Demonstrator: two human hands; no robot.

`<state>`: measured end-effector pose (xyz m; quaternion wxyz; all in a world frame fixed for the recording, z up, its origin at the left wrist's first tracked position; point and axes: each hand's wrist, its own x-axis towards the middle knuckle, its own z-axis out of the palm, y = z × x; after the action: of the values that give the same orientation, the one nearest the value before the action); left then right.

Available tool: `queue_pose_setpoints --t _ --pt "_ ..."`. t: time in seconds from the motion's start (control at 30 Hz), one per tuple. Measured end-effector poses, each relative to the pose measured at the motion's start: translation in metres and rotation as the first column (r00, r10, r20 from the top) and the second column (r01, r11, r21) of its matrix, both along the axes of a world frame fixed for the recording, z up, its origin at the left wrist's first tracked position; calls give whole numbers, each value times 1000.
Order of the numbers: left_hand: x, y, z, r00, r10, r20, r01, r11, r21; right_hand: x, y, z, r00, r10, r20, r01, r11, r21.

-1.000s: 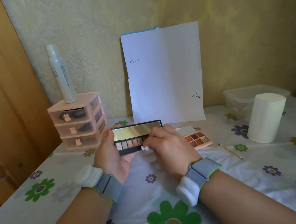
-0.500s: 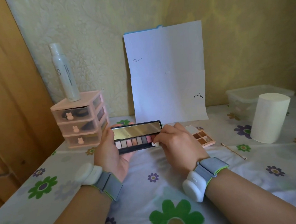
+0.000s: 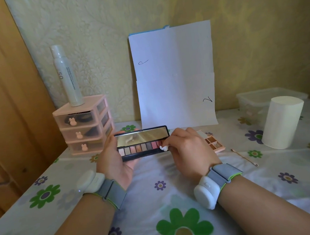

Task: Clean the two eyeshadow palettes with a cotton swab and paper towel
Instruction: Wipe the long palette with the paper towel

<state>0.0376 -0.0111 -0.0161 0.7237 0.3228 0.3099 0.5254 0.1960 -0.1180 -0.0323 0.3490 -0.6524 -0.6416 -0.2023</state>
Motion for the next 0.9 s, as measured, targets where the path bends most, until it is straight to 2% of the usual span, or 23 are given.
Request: queue_pose_setpoints --t 0.17,0.37,0.7,0.9 --pt "-5 8 -1 997 34 -65 -38 997 -71 12 -7 3 987 -100 -128 114 988 103" --pt "-7 3 -1 984 -33 -172 31 999 -17 14 -6 0 980 -148 -136 155 987 47" --pt "-8 5 -3 981 -133 -144 133 991 -6 15 -6 -1 971 -167 -173 170 985 4" --pt "-8 5 -9 974 -119 -193 120 993 -3 15 -8 0 966 -178 -187 184 983 17"
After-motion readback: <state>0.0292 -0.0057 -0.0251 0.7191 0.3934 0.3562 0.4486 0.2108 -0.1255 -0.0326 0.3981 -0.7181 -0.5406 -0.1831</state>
